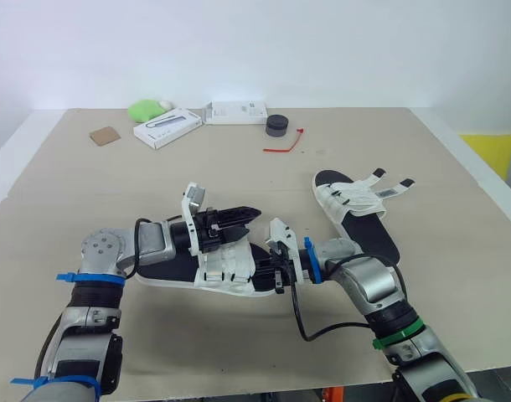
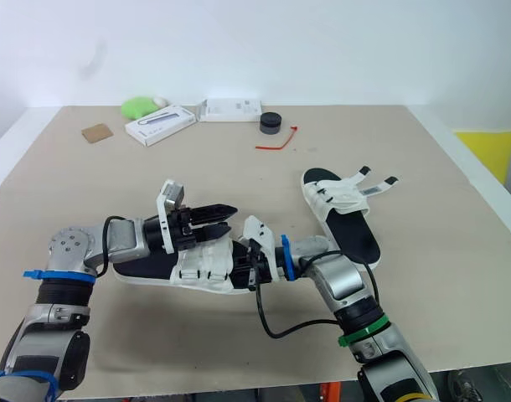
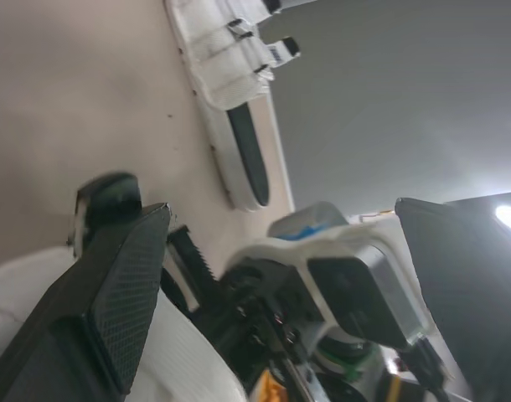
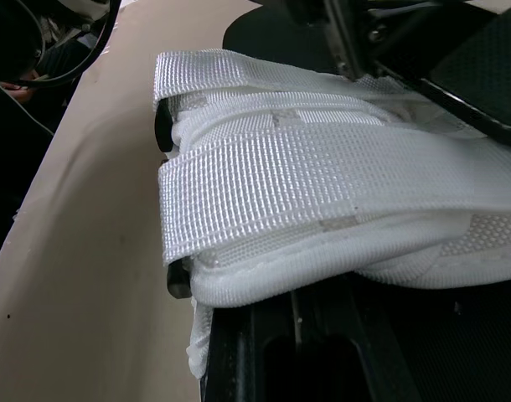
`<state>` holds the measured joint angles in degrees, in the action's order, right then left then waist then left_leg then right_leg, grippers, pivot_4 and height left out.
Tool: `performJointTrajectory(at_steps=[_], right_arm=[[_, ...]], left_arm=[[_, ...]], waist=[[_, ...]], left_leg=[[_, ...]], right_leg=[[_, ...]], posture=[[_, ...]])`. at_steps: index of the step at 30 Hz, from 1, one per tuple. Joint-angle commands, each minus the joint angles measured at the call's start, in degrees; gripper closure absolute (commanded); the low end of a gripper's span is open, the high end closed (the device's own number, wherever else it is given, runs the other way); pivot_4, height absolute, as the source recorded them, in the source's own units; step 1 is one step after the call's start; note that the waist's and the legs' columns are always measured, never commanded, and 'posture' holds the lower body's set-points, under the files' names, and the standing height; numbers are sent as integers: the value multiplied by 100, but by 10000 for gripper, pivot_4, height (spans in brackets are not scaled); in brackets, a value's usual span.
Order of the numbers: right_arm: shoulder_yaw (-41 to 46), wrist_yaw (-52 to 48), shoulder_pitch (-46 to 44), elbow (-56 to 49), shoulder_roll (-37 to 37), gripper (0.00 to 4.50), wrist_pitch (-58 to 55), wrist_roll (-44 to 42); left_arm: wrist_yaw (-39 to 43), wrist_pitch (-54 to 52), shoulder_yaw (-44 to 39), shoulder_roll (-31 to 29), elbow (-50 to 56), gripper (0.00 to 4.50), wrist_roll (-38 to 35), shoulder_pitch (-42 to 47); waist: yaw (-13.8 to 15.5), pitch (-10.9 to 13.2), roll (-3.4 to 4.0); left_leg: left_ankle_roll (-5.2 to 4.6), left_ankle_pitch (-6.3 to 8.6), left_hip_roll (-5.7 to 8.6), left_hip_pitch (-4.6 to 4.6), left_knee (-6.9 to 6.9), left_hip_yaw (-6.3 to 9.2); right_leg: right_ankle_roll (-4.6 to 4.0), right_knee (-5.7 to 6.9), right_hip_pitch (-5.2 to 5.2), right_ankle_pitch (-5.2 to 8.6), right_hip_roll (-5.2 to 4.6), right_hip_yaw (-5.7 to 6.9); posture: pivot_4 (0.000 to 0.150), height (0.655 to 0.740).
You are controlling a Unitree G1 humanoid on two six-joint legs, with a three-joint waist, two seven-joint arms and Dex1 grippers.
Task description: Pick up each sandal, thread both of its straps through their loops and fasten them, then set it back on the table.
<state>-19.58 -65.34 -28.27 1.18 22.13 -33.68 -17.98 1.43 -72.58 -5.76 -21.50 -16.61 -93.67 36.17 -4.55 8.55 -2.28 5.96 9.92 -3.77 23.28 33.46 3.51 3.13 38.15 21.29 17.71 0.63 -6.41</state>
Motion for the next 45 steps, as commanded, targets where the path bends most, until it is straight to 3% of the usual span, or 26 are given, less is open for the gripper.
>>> performJointTrajectory(at_steps=[1, 5, 9, 18, 22, 27, 31, 35, 39, 45], right_arm=[[-298, 123, 270, 297, 5, 45000, -256, 159], [-296, 152, 279, 300, -4, 45000, -253, 149], [-278, 156, 288, 299, 18, 45000, -251, 134], [-233, 137, 218, 365, -34, 45000, -236, 115], [-112, 187, 142, 365, 19, 45000, -229, 119], [46, 597, -39, -435, 251, 45000, -537, 237], [207, 1126, -413, -710, 394, 45000, -1071, 353], [249, 1392, -767, -980, 649, 45000, -1664, 330], [213, 1506, -1125, -1367, 970, 45000, -2244, 269], [162, 1510, -1467, -1878, 1428, 45000, -2770, 166]], left_arm=[[-70, -40, 36, 74, -244, 478, 566, 94], [-113, 1, -180, 141, -425, 478, 840, 256], [310, 52, -615, 127, -224, 478, 643, 550], [2555, -595, -888, -769, 1241, 478, 207, 620], [4158, -606, -544, -1808, 2303, 478, 1031, 97], [5853, 684, 158, -2906, 3089, 478, 2730, -662], [6215, 1062, 186, -2934, 3054, 478, 3066, -867], [6689, 1510, 369, -3090, 3244, 478, 3559, -1189], [6991, 1847, 444, -3192, 3425, 478, 3899, -1522], [6976, 2294, 490, -3103, 3727, 478, 4285, -1843]], waist=[[2, -2, 1], [7, -5, 8], [4, -5, 8], [-34, 9, 11], [-59, 23, 24], [-49, 82, 37], [8, 142, 38], [28, 155, 51], [49, 159, 57], [68, 180, 67]], left_leg=[[0, 0, 0, -1, 0, 0], [-1, -1, 0, -14, 4, 1], [-2, -2, 1, -17, 7, 1], [2, 1, 0, 5, -5, 3], [2, 1, -1, 5, -7, 4], [5, -2, 1, 4, -5, 2], [1, -12, 1, 22, -4, -4], [-8, -35, 1, 124, -2, -6], [-10, -36, 1, 185, -2, -4], [-19, -30, 2, 192, 1, -5]], right_leg=[[0, 0, -1, 0, 0, 0], [2, 0, 0, -1, -1, 1], [7, 0, 0, -4, -1, 1], [-1, 0, 6, 1, 2, 0], [-2, 0, 7, 1, 2, 0], [-26, 0, 35, 13, -4, 1], [-32, 0, 60, 7, -9, -2], [2, 3, 133, -35, -9, -3], [-40, 11, 198, -55, -8, 0], [-42, 10, 199, -50, -9, 1]], posture=[[1500, 7400], [1500, 7400], [1500, 7400], [1500, 7400], [1500, 7400], [1500, 7400], [1500, 7400], [1500, 7400], [1500, 7400], [1500, 7400]])
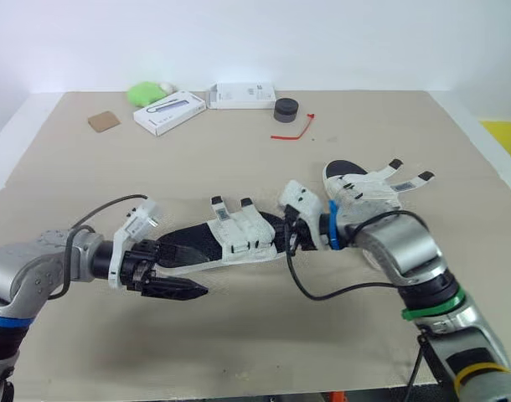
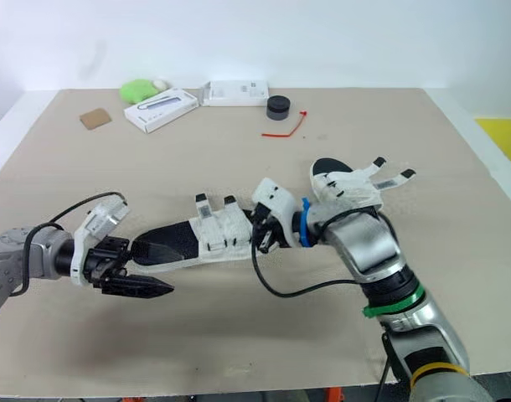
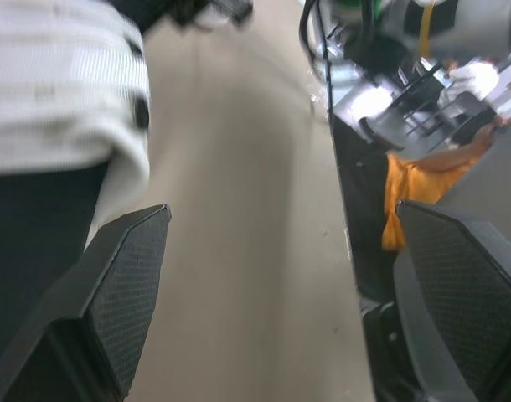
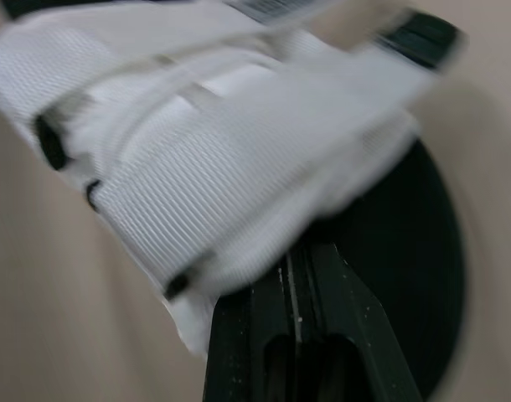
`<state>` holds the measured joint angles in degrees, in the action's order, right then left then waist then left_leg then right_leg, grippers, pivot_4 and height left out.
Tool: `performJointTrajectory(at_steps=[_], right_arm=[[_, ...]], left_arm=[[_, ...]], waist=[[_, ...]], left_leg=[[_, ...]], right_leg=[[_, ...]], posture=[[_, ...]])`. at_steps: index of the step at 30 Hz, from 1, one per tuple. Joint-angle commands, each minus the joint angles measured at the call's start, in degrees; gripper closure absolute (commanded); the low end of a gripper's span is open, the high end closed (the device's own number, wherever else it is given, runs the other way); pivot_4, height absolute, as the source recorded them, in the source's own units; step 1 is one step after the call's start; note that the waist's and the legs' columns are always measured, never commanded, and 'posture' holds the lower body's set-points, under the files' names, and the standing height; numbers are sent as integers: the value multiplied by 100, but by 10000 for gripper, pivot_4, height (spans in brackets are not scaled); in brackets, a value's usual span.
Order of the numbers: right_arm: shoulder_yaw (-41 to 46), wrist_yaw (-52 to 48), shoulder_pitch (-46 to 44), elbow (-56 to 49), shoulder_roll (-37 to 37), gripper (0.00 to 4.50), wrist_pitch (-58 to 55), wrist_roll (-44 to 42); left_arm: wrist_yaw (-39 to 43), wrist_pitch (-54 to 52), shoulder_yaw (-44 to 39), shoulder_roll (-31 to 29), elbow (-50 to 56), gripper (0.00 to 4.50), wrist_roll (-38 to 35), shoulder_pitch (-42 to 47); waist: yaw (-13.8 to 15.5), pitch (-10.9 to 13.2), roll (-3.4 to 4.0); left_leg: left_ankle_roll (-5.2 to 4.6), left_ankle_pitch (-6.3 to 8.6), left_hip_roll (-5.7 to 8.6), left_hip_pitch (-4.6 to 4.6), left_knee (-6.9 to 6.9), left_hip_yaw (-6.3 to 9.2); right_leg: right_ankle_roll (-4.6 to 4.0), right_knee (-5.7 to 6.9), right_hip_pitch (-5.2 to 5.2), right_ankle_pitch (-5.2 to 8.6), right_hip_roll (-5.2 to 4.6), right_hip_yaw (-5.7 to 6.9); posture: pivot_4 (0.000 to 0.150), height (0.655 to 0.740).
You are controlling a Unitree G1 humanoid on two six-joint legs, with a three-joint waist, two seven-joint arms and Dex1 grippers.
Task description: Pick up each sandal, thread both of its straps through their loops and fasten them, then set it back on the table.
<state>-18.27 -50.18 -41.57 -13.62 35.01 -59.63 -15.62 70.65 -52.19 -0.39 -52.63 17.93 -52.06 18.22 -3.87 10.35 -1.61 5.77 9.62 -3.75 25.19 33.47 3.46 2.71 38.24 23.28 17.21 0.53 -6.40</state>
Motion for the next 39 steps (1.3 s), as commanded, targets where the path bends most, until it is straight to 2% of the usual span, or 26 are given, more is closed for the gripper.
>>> performJointTrajectory(at_steps=[1, 4, 7, 12, 18, 21, 25, 28, 34, 37, 39], right_arm=[[52, -39, -160, -477, 233, 45000, -216, -98], [215, -194, -121, -720, 647, 45000, -242, -182], [763, -531, 314, -1307, 1269, 45000, -182, -537], [1559, -699, 1060, -2208, 1616, 45000, -207, -1218], [2250, -331, 1646, -2880, 1584, 45000, -418, -1715], [2632, -83, 1888, -3156, 1478, 45000, -538, -2011], [3656, 106, 2607, -3656, 1216, 45000, -484, -2642], [4409, 310, 2995, -3852, 926, 45000, -390, -3268], [4922, 1007, 3202, -3951, 743, 45000, -119, -4066], [4937, 1313, 3296, -3935, 825, 45000, -17, -4237], [4899, 1502, 3352, -3915, 879, 45000, 75, -4333]], left_arm=[[-19, 312, -74, 83, 290, 478, 144, -72], [-298, 536, -67, 306, 335, 478, 342, -111], [-699, 947, 108, 640, 337, 478, 821, -98], [-799, 1049, 332, 773, 369, 478, 1104, -125], [-1023, 1198, 649, 976, 221, 478, 1538, -58], [-1254, 1420, 817, 1248, 18, 478, 1874, 52], [-1537, 1679, 1047, 1756, -349, 478, 2245, 304], [-1459, 1772, 1133, 1965, -531, 478, 2325, 432], [-1336, 2159, 1241, 2168, -1014, 478, 2633, 652], [-1481, 2474, 1205, 2406, -1370, 8151, 2836, 755], [-1579, 2817, 1211, 2562, -1611, 17177, 3069, 794]], waist=[[0, 2, 3], [28, 6, 7], [102, 11, 14], [122, 11, 13], [125, 12, 12], [127, 13, 11], [160, 12, 9], [143, 12, 9], [133, 11, 10], [132, 11, 10], [139, 11, 10]], left_leg=[[-1, 1, 0, 0, 0, 0], [-6, 3, 0, 0, 5, -3], [-10, 6, 1, 2, 11, -3], [-38, 22, 0, 2, 29, -4], [-45, 26, 1, 2, 78, -3], [-47, 24, 2, -3, 100, -3], [-79, 3, 7, -4, 108, 1], [-89, -4, 12, -5, 112, 5], [-118, -23, 12, -13, 116, 4], [-134, -35, 13, -13, 116, 4], [-140, -45, 15, -13, 116, 5]], right_leg=[[0, 0, 1, 0, 0, 0], [0, 1, 0, 0, 0, -1], [1, 2, -2, 1, -1, 0], [2, 4, -11, 2, 1, 0], [6, 43, -14, 3, 2, -2], [46, 63, -22, 22, 2, -2], [59, 72, -27, 2, 3, -1], [65, 74, -33, -6, 1, 0], [64, 76, -38, -33, 3, -1], [66, 76, -40, -46, 3, -1], [69, 75, -41, -54, 2, -1]], posture=[[1500, 7400], [1500, 7400], [1500, 7400], [1500, 7400], [1500, 7400], [1500, 7400], [1500, 7400], [1500, 7400], [1500, 7400], [1500, 7400], [1500, 7400]])
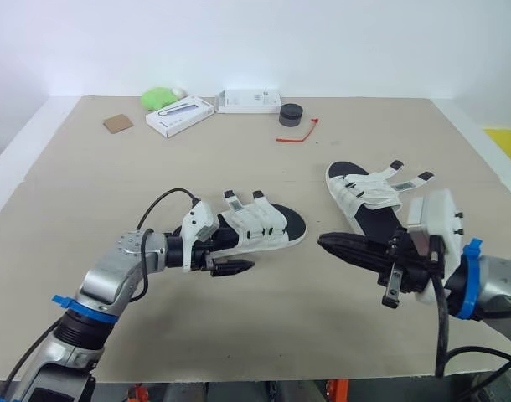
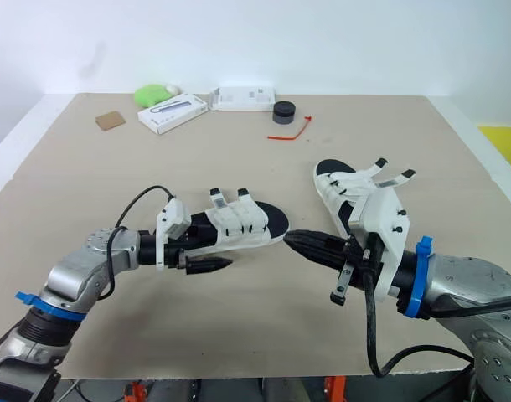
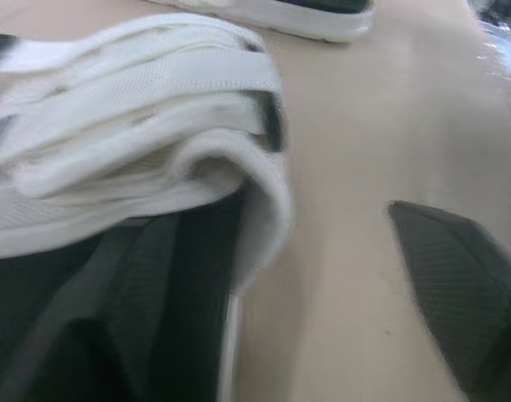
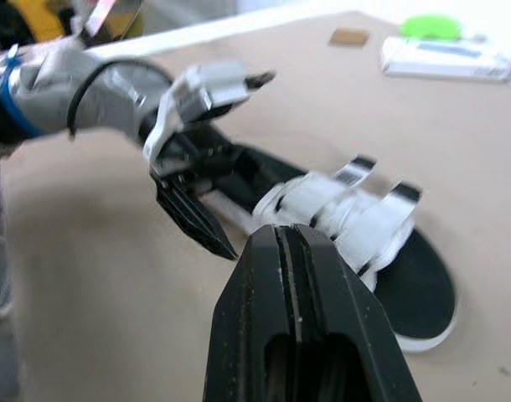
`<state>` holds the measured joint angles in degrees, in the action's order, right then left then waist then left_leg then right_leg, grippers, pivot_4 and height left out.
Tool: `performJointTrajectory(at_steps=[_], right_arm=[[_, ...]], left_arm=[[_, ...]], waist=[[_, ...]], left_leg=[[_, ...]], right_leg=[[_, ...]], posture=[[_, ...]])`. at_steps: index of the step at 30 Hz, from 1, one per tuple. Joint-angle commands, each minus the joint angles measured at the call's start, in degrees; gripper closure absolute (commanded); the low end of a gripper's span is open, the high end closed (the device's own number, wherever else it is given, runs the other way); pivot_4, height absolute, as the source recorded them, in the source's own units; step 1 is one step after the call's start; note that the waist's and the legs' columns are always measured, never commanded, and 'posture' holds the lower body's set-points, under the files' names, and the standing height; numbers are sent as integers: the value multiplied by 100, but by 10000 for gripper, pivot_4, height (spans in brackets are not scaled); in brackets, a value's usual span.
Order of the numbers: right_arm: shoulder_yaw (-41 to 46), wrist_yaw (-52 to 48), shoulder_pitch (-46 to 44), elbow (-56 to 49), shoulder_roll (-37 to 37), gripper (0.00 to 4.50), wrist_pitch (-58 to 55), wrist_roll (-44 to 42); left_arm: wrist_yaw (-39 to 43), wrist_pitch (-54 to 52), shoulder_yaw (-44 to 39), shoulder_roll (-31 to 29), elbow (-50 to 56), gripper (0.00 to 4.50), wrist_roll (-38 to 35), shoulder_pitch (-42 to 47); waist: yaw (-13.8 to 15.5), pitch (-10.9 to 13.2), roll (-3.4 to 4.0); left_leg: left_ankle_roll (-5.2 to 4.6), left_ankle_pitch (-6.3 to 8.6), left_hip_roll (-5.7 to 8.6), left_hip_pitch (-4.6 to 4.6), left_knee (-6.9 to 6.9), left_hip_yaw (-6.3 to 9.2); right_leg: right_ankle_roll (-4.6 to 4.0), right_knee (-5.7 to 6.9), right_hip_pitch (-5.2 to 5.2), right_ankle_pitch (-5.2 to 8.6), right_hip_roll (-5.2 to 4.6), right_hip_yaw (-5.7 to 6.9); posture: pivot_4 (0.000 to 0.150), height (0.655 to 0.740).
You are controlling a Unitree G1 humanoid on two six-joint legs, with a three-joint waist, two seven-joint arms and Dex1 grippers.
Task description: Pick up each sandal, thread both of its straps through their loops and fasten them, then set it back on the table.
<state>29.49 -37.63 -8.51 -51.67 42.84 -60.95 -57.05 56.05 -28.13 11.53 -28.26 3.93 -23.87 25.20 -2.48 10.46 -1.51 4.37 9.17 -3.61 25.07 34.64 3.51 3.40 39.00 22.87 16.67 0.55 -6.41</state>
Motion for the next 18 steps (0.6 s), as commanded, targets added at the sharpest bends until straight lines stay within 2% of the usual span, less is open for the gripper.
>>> performJointTrajectory(at_steps=[1, 4, 5, 6, 13, 17, 18], right_arm=[[97, 323, 55, -99, 123, 45000, 244, -240], [-27, 516, 68, -62, 219, 45000, 348, -298], [-66, 577, 75, -46, 248, 45000, 382, -299], [-100, 629, 81, -29, 275, 45000, 417, -314], [-356, 753, 28, 150, 390, 45000, 674, -363], [-541, 715, -66, 258, 441, 45000, 844, -396], [-646, 663, -144, 328, 454, 45000, 891, -374]], left_arm=[[-142, 503, 17, 186, -299, 22378, 310, 108], [-316, 752, 22, 416, -509, 35486, 491, 140], [-386, 861, 48, 478, -550, 41366, 591, 134], [-428, 959, 69, 515, -583, 44527, 683, 122], [-609, 1032, -215, 504, -648, 44527, 734, 46], [-1298, 701, -699, 641, -690, 44527, 594, 151], [-1830, 628, -1016, 717, -759, 44527, 642, 222]], waist=[[-3, 0, 0], [1, -1, 2], [2, -2, 2], [1, -2, 2], [-7, -4, 3], [-26, -4, 3], [-30, -4, 3]], left_leg=[[-1, -4, 2, 0, 0, 0], [-4, -7, 3, 0, 0, -1], [-5, -8, 3, 0, 0, 0], [-5, -9, 3, 0, 1, -1], [-14, -16, 3, -2, 1, 0], [-24, -22, 2, -4, 1, -1], [-26, -24, 2, -4, 1, 0]], right_leg=[[3, 0, 0, -4, -1, -1], [3, 0, -1, -9, -1, -3], [4, 0, -2, -9, -1, -3], [4, 0, -2, -10, -1, -3], [6, 3, -2, -18, 0, -4], [4, 3, -1, -26, 1, -5], [5, 3, -1, -27, 2, -5]], posture=[[1500, 7400], [1500, 7400], [1500, 7400], [1500, 7400], [1500, 7400], [1500, 7400], [1500, 7400]])
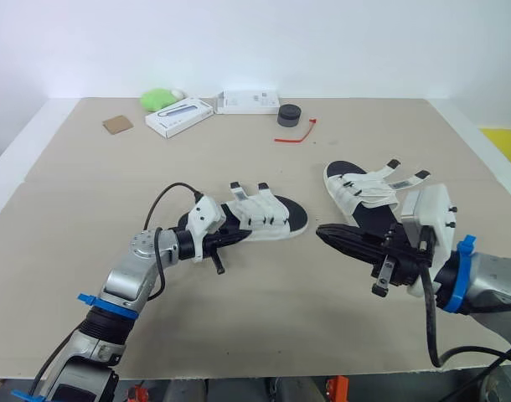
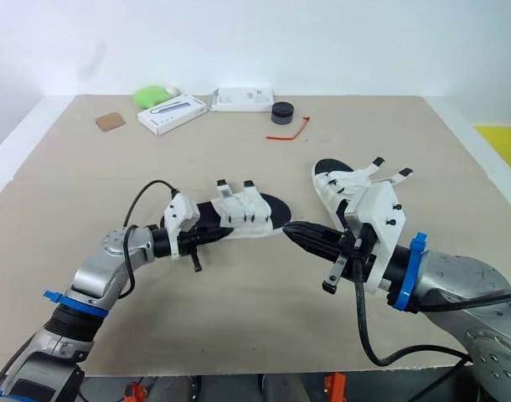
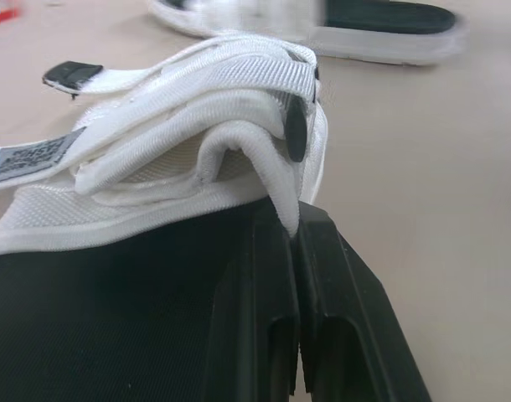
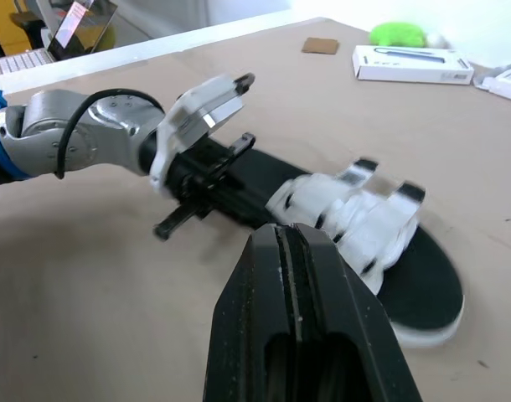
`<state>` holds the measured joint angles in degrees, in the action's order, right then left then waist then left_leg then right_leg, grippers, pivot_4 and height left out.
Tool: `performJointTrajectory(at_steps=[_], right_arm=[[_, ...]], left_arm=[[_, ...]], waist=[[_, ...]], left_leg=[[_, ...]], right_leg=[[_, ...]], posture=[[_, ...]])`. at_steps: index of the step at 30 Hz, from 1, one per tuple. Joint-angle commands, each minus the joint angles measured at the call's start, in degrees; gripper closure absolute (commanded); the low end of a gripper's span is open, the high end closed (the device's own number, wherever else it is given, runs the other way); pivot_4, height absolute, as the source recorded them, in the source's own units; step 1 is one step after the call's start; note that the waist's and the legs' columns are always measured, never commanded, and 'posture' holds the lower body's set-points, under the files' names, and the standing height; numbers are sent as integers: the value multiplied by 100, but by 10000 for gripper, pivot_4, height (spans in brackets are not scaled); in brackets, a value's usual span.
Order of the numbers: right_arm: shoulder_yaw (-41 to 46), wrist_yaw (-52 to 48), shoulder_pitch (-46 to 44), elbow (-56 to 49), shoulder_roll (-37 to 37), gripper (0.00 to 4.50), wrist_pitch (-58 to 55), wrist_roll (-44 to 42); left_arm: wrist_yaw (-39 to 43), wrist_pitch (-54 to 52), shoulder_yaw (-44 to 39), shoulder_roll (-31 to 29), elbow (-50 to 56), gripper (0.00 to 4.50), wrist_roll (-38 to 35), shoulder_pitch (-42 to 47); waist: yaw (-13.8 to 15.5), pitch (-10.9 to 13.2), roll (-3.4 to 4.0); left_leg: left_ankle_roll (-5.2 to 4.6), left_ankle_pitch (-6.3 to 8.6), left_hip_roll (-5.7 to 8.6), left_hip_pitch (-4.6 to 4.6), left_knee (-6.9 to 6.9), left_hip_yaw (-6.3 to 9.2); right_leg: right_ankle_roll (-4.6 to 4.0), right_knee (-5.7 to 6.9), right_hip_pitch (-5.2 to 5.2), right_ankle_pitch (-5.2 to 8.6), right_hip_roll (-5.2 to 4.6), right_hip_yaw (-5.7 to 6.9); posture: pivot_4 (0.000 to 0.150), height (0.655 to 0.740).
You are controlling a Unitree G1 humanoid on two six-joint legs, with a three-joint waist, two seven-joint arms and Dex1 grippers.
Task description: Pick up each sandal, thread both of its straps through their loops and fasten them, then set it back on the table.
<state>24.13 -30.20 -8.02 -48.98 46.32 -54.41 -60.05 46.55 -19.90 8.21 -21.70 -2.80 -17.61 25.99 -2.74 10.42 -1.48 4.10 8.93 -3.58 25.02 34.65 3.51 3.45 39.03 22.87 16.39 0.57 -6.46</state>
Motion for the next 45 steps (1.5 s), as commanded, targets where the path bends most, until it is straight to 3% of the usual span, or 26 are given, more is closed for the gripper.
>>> performJointTrajectory(at_steps=[1, 4, 10, 24, 32, 33, 34, 38, 41, 42, 45], right_arm=[[-224, -145, -269, 144, 117, 45000, 277, -44], [-583, -327, -460, 403, 129, 45000, 421, 147], [-1113, -498, -762, 702, 37, 45000, 671, 379], [-858, -588, -612, 757, 158, 45000, 824, 292], [-811, -464, -578, 702, 144, 45000, 839, 287], [-797, -456, -560, 694, 148, 45000, 841, 288], [-780, -444, -547, 692, 153, 45000, 843, 283], [-766, -418, -529, 692, 166, 45000, 856, 265], [-669, -423, -514, 760, 186, 45000, 865, 251], [-657, -424, -511, 768, 188, 45000, 866, 249], [-646, -427, -507, 765, 186, 45000, 860, 247]], left_arm=[[-1468, -304, -1030, 135, -152, 44527, 69, 228], [-2913, -626, -1792, 220, -228, 44527, 305, 378], [-4025, -1177, -2349, 429, -117, 44527, 365, 406], [-4110, -1288, -1833, 890, 32, 44527, 440, 431], [-4227, -1047, -1720, 1189, -397, 44527, 587, 648], [-4212, -1005, -1765, 1220, -422, 39035, 544, 653], [-4195, -971, -1792, 1241, -425, 37538, 512, 657], [-4163, -916, -1809, 1260, -432, 16507, 479, 663], [-4167, -1184, -1855, 1268, -98, 3847, 333, 702], [-4164, -1231, -1860, 1266, -38, 601, 303, 702], [-4171, -1281, -1858, 1258, 2, 601, 274, 696]], waist=[[-8, 0, 0], [-21, 4, -6], [43, 3, -7], [143, 0, -11], [141, 0, -12], [141, 0, -12], [140, -1, -12], [133, -1, -13], [124, 0, -13], [124, -1, -13], [124, 0, -13]], left_leg=[[-2, -2, -1, 0, 0, 0], [-22, -14, -2, -2, 0, 1], [-22, -16, 2, 7, -2, 0], [29, -44, 44, 11, -1, 3], [14, -64, 62, 11, 0, 3], [14, -66, 62, 11, 0, 3], [13, -67, 62, 11, 0, 3], [12, -69, 62, 10, -1, 3], [11, -69, 62, 9, -1, 3], [12, -69, 62, 9, -1, 3], [12, -69, 62, 10, -1, 3]], right_leg=[[0, 0, 0, -3, 1, 0], [2, 1, 3, -16, 5, -2], [4, 0, 6, -17, 2, -3], [33, -1, -2, -29, -39, 0], [55, -1, -4, -45, -54, -1], [55, -1, -5, -46, -55, -1], [56, -1, -4, -47, -55, -1], [56, -1, -4, -49, -55, -2], [56, -1, -4, -49, -55, -3], [56, -1, -4, -49, -55, -3], [56, -1, -4, -49, -55, -3]], posture=[[1500, 7400], [1500, 7400], [1500, 7400], [1500, 7400], [1500, 7400], [1500, 7400], [1500, 7400], [1500, 7400], [1500, 7400], [1500, 7400], [1500, 7400]])
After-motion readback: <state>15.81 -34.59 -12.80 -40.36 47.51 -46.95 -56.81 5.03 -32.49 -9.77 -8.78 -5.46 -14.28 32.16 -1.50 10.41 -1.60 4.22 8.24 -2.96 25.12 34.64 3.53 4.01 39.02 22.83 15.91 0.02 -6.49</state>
